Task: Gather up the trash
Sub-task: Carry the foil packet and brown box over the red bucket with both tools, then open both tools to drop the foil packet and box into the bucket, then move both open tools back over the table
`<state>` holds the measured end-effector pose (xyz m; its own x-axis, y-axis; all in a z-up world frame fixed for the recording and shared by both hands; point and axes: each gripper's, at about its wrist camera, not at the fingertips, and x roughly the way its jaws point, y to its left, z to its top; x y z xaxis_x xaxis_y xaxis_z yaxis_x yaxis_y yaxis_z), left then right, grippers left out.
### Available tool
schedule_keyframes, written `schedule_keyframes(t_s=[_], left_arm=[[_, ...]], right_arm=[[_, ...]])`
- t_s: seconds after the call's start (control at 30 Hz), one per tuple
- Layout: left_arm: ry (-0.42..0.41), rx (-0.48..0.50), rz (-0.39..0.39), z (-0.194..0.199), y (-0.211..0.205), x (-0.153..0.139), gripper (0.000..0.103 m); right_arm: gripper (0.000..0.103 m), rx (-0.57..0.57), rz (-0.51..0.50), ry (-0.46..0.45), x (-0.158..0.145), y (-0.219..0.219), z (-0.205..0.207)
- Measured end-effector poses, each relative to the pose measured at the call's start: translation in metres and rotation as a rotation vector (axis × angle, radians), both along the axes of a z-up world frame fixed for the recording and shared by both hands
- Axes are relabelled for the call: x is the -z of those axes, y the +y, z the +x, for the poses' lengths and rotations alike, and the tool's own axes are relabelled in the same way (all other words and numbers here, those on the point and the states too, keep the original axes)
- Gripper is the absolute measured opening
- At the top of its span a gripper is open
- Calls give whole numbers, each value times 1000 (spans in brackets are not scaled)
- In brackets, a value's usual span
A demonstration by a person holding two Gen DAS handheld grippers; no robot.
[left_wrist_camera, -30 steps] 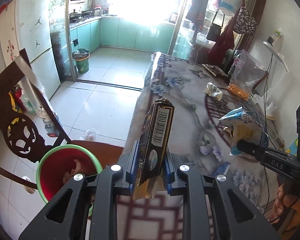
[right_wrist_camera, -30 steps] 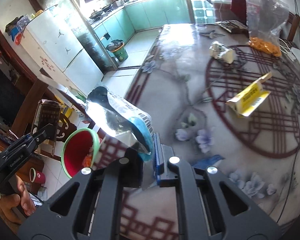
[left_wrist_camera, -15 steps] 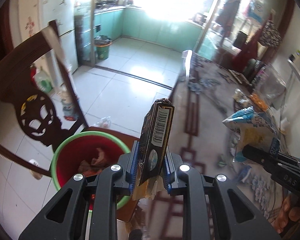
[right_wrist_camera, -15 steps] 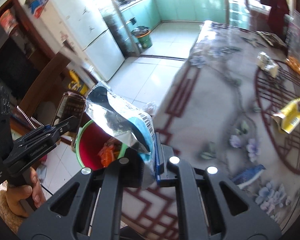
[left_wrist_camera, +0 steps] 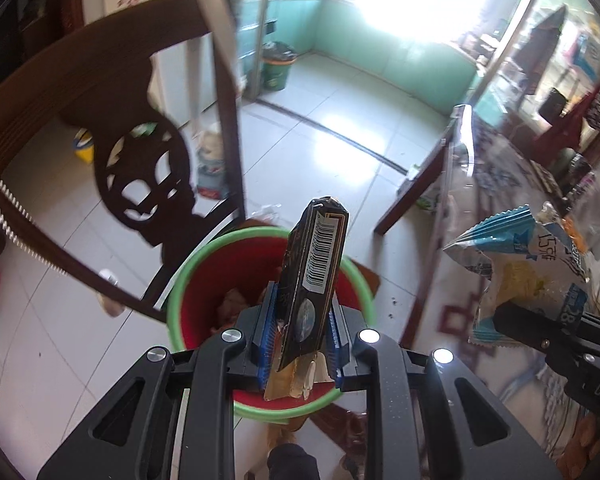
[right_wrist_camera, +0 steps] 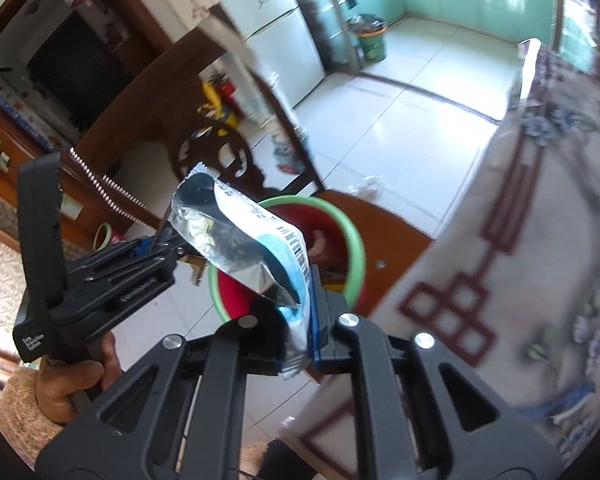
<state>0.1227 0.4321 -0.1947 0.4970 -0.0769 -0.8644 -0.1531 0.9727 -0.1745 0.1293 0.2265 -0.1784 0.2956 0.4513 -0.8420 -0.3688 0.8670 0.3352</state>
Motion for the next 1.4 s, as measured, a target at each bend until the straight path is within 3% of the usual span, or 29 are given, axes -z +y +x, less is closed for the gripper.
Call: schedule_keyframes(t_s=[0.3, 0.33, 0.37, 0.4, 0.43, 0.47, 0.63, 0.77, 0.93, 1.03, 1.07, 1.13, 1.23, 1.3, 1.4], left_arm=[[68, -48, -18, 4, 26, 25, 21], [74, -52, -13, 5, 27, 27, 22], [77, -56, -13, 6, 29, 28, 24], [88, -65, -9, 7, 31, 31, 38], [91, -72, -9, 7, 33, 32, 48], [86, -80, -7, 7, 35, 31, 64], [76, -89, -18, 8, 36, 28, 66], [62, -55, -51, 10, 22, 22, 66], [31, 60, -70, 15, -22, 8, 67], [25, 141, -86, 19, -56, 1, 67], [24, 165, -90, 19, -68, -2, 67], [20, 221, -99, 20, -96, -7, 67], [11, 291, -113, 18, -140, -16, 67], [-7, 323, -127, 17, -167, -26, 67], [-54, 354, -148, 17, -211, -50, 67]], right_arm=[[10, -97, -33, 95, 33, 43, 16], [14, -102, -36, 97, 34, 45, 17], [31, -108, -34, 104, 36, 49, 20], [44, -111, -34, 114, 38, 52, 22], [64, -105, -37, 112, 38, 53, 24], [67, -90, -36, 89, 35, 52, 25], [67, -82, -47, 63, 26, 37, 21], [74, -27, -60, 34, 17, 7, 17], [83, 81, -138, -8, 3, -67, 9], [92, 188, -229, -21, -5, -137, 0], [93, 279, -234, -3, -8, -177, -3], [94, 428, -187, 29, -10, -230, -11], [95, 790, -50, 76, -7, -341, -29], [95, 921, -13, 96, 1, -383, -34], [95, 1017, 6, 160, 30, -430, -24]])
